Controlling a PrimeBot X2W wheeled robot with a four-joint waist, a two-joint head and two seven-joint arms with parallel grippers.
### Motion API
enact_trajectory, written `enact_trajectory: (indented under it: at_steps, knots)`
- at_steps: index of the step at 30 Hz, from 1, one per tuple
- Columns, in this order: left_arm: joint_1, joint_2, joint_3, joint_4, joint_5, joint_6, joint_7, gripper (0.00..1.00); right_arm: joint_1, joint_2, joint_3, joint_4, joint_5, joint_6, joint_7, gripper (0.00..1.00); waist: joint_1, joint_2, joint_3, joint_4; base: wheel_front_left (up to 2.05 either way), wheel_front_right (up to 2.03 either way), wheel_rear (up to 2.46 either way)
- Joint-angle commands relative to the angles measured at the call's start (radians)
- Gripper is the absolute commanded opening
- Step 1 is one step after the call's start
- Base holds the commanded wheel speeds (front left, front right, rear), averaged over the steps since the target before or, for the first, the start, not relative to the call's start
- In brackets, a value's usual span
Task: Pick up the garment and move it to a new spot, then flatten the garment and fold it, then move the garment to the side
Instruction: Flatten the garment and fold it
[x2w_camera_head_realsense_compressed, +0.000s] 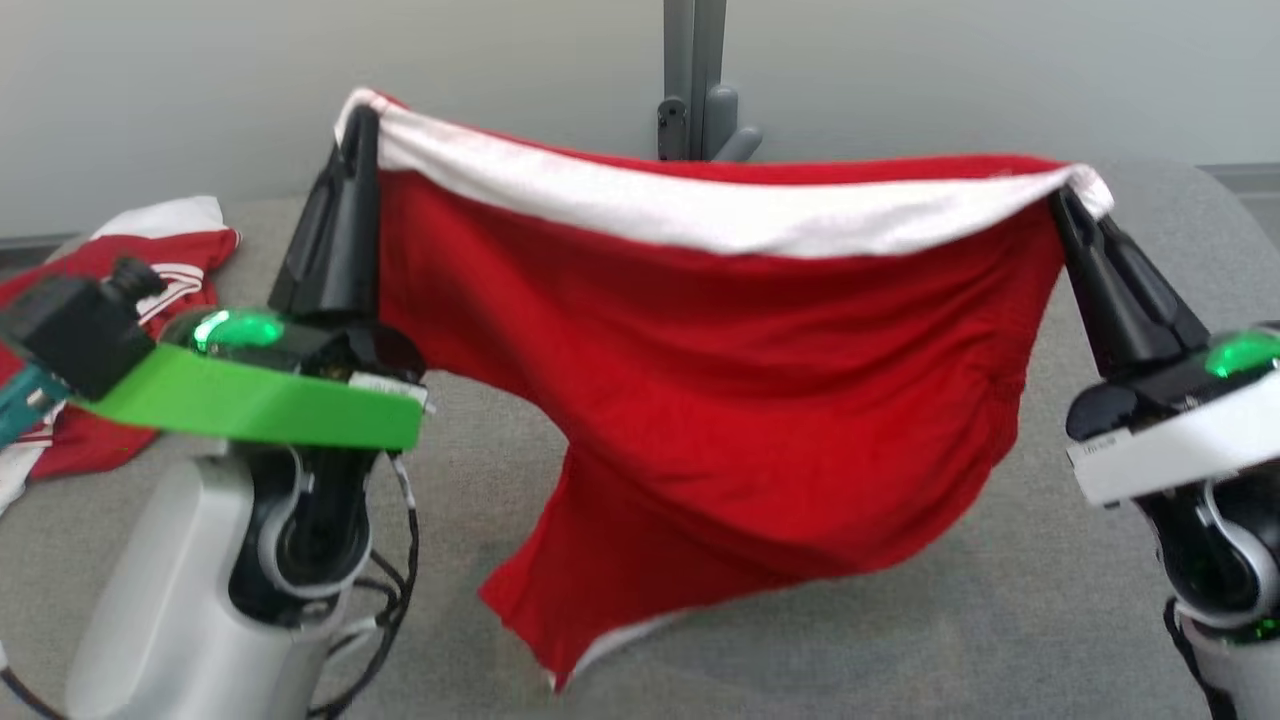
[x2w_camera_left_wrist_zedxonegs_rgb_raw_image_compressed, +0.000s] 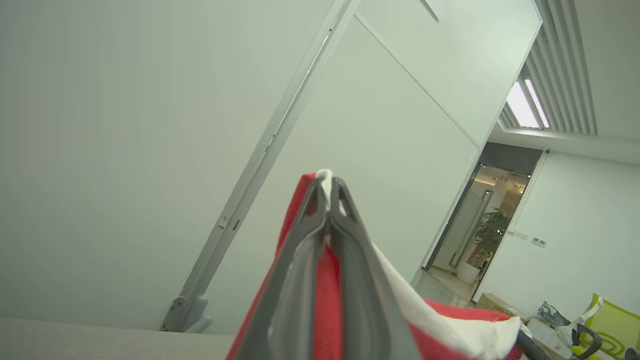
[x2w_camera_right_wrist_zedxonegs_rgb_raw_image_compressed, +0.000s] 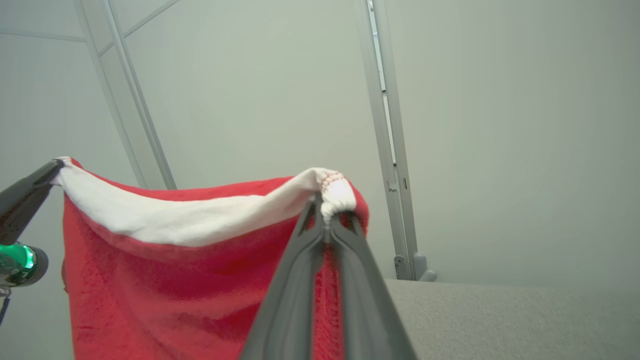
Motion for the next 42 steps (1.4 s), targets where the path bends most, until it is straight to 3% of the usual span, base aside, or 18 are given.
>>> enact_trajectory:
  at_steps: [1, 7, 14, 18, 23, 31, 35, 42]
  knots:
    - [-0.051, -0.005, 0.006, 0.027, 0.004, -0.011, 0.005, 0.0, -0.053, -0.003, 0.013, 0.024, -0.009, 0.0, -0.007, 0.0, 0.0, -0.0001, 0.073, 0.01, 0.0, 0.0, 0.0]
    - [-0.415, -0.014, 0.026, 0.312, 0.065, -0.04, 0.01, 0.0, -0.467, -0.013, 0.106, 0.309, -0.076, 0.0, -0.075, 0.0, 0.0, -0.0001, 0.247, 0.025, 0.0, 0.0, 0.0]
    - [-0.85, -0.05, 0.058, 0.644, 0.173, -0.044, -0.09, 0.0, -0.967, 0.048, 0.146, 0.747, -0.249, 0.0, -0.286, 0.0, 0.0, -0.0001, 0.415, 0.03, 0.0, 0.0, 0.0]
    - [-0.953, -0.105, 0.075, 0.765, 0.224, -0.081, -0.129, 0.0, -1.113, 0.089, 0.121, 0.961, -0.33, -0.001, -0.391, 0.0, 0.0, -0.0001, 0.491, 0.054, 0.0, 0.0, 0.0]
    - [-0.912, -0.168, 0.16, 0.834, 0.26, -0.128, -0.132, 0.0, -1.149, 0.127, 0.119, 1.131, -0.377, -0.001, -0.42, 0.0, 0.0, -0.0001, 0.585, 0.071, 0.0, 0.0, 0.0]
    - [-0.79, -0.204, 0.285, 0.815, 0.289, -0.189, -0.132, 0.0, -1.043, 0.098, 0.169, 1.079, -0.338, -0.001, -0.42, 0.0, 0.0, -0.0001, 0.644, 0.06, 0.0, 0.0, 0.0]
    - [-0.749, -0.208, 0.292, 0.768, 0.281, -0.194, -0.132, 0.0, -0.999, 0.075, 0.212, 1.032, -0.295, -0.001, -0.42, 0.0, 0.0, -0.0001, 0.633, 0.053, 0.0, 0.0, 0.0]
    - [-0.575, -0.202, 0.229, 0.553, 0.19, -0.196, -0.132, 0.0, -0.873, 0.007, 0.301, 0.883, -0.185, -0.001, -0.42, 0.0, 0.0, -0.0001, 0.594, 0.037, 0.0, 0.0, 0.0]
